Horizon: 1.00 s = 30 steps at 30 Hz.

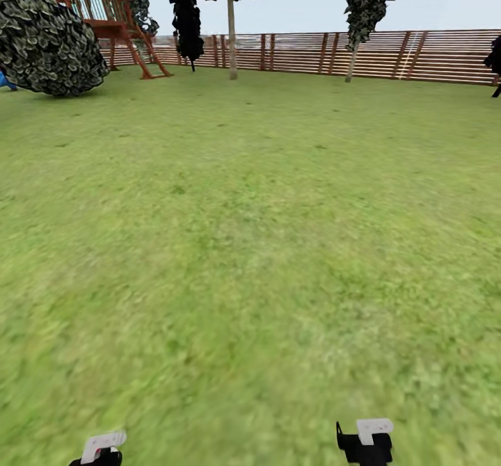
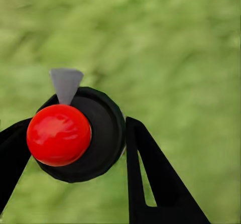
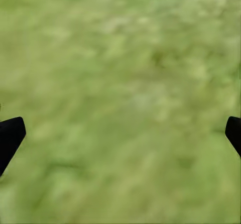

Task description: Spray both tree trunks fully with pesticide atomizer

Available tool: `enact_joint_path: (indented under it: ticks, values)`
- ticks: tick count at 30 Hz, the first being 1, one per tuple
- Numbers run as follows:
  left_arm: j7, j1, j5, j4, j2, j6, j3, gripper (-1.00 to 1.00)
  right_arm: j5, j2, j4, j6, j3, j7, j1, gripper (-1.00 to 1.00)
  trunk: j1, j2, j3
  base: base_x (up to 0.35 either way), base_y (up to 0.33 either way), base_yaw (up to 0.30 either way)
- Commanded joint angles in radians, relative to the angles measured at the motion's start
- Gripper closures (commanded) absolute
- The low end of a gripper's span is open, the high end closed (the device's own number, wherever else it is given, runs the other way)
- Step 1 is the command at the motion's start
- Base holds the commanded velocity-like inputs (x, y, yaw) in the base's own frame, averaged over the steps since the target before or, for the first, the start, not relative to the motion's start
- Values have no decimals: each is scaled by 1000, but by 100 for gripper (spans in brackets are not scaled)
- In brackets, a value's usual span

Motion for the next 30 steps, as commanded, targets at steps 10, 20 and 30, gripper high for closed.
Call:
enact_joint_path:
  ticks: [10,20,30]
  values:
    - [-10,0,9,1,0,-1,7,100,11,0,2,-3,-5,-7,-1,-100,0,0,4,338,107,0]
    - [-10,-1,9,2,0,-1,7,100,11,0,2,-3,-5,-7,-1,-100,0,0,20,338,102,0]
    - [-11,0,9,3,0,-1,7,100,11,0,2,-3,-5,-7,-1,-100,0,0,36,294,10,0]
